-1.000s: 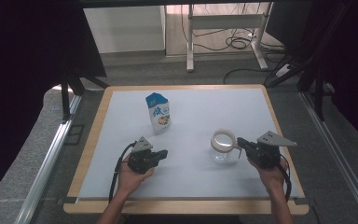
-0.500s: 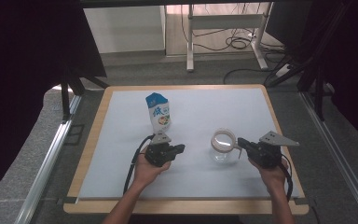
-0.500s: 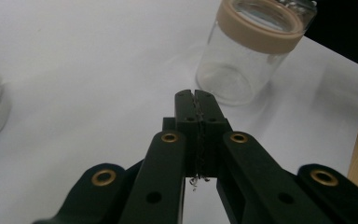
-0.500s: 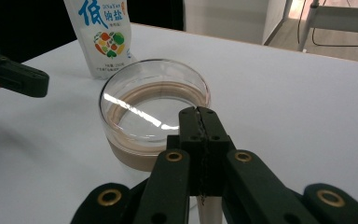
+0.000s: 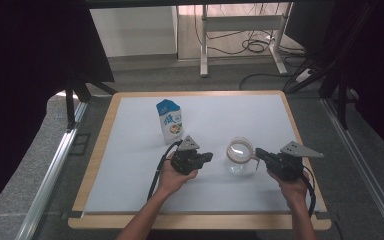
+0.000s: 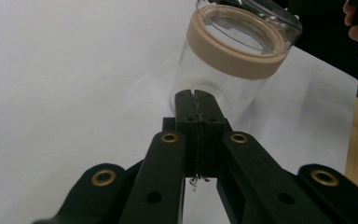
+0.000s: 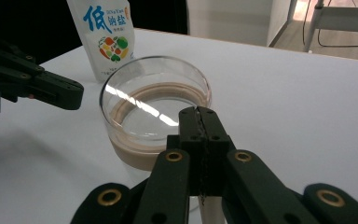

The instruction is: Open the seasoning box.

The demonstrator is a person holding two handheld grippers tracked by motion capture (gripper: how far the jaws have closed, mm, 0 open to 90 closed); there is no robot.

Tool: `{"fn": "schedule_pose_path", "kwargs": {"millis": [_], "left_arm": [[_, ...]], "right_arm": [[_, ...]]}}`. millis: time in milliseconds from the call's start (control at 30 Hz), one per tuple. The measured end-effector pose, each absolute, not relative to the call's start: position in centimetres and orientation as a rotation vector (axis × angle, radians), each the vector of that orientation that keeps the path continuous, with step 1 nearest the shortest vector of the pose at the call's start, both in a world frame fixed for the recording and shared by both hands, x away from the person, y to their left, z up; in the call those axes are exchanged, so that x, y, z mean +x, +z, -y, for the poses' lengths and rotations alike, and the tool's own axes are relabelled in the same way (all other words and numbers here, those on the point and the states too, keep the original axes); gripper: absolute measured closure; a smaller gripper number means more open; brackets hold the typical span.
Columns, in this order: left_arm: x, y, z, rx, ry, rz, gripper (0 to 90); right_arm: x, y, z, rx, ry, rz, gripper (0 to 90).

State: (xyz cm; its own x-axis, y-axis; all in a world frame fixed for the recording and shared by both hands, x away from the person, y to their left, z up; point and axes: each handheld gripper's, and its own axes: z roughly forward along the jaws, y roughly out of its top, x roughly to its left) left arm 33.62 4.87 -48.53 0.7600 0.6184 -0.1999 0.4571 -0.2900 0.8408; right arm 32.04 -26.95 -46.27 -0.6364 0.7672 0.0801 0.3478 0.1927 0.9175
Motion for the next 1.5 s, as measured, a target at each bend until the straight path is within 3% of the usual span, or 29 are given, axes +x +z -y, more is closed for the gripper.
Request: {"fn": "schedule_pose_path", "kwargs": {"millis": [533, 1500], "left_arm": [[34.8, -46.8, -2.1, 1.957, 0.191, -0.742, 89.8], [35.7, -46.5, -0.6, 1.945, 0.124, -0.724, 90.0]], "right_arm": [[32.0, -46.3, 27.1, 1.041, 1.441, -2.077, 89.9], [31.8, -46.2, 27.1, 1.043, 1.407, -2.069, 89.8]]}}
